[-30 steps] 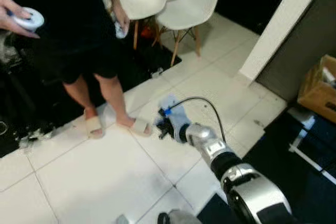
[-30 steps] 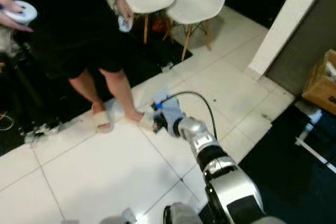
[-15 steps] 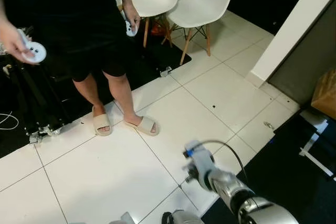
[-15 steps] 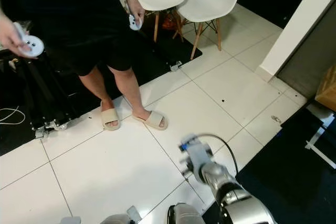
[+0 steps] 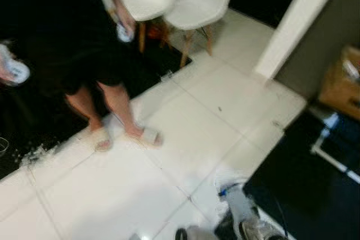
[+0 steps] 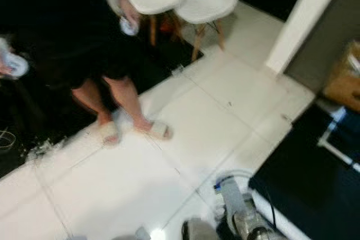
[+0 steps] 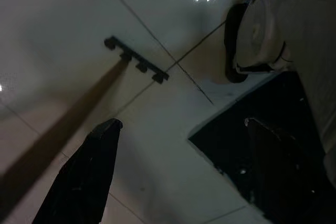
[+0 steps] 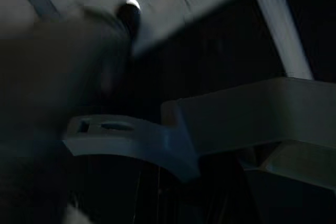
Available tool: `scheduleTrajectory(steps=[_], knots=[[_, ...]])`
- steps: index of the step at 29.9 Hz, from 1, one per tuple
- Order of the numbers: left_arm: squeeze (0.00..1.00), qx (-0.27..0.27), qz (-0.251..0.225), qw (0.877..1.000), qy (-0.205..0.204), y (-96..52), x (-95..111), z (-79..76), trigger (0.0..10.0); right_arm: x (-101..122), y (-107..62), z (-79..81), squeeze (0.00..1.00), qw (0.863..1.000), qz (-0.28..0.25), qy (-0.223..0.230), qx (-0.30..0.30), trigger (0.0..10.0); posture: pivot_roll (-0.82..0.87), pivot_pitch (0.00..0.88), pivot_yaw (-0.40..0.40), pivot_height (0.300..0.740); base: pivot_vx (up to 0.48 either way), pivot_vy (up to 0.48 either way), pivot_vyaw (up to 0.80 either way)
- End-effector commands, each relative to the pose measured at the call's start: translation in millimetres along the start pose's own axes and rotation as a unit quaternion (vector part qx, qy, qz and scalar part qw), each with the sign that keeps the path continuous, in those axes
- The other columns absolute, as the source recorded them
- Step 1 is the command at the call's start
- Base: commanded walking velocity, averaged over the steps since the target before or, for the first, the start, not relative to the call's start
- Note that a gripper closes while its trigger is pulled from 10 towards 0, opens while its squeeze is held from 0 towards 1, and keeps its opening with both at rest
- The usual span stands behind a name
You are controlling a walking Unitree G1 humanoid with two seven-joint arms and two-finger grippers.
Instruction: Picking trash to rubbish bin
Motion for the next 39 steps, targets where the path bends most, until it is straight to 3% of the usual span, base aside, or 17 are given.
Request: scheduleTrajectory(steps=[1,18,29,39], knots=[[0.0,-0.009,-0.018,1.0,0.003,1.4,11.1,-7.1,10.0,2.0,0.6,2.6,0.0,1.0,0.001,-0.008,0.0,10.0,0.09,0.042,-0.069,0.74,0.0,0.0,-0.8],[0.0,-0.007,-0.021,1.0,0.004,1.7,13.4,-6.9,10.0,4.2,0.9,4.3,0.0,1.0,-0.002,-0.019,0.002,10.0,0.1,0.032,-0.071,0.74,0.0,0.0,-0.79],[0.0,-0.008,-0.022,1.0,0.004,1.9,14.4,-9.2,10.0,22.9,0.7,-0.2,0.0,1.0,-0.028,-0.014,-0.005,10.0,0.09,0.043,-0.071,0.74,0.0,0.0,0.0],[0.0,-0.009,-0.023,1.0,0.006,2.0,14.8,-10.8,10.0,20.4,0.9,0.5,0.0,1.0,-0.023,-0.018,-0.006,10.0,0.1,0.043,-0.073,0.74,0.0,0.0,0.0]])
Point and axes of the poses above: a point about 5 cm out from each wrist's last joint towards the gripper, its own y axis pointing out of the wrist towards the gripper, its own x axis along the axis of the wrist's last joint, z = x × y, the point moved 5 cm from there along y, pointing out of the wrist towards the gripper, and after that the axes turned 10 degrees about -y, right-handed, at the moved point
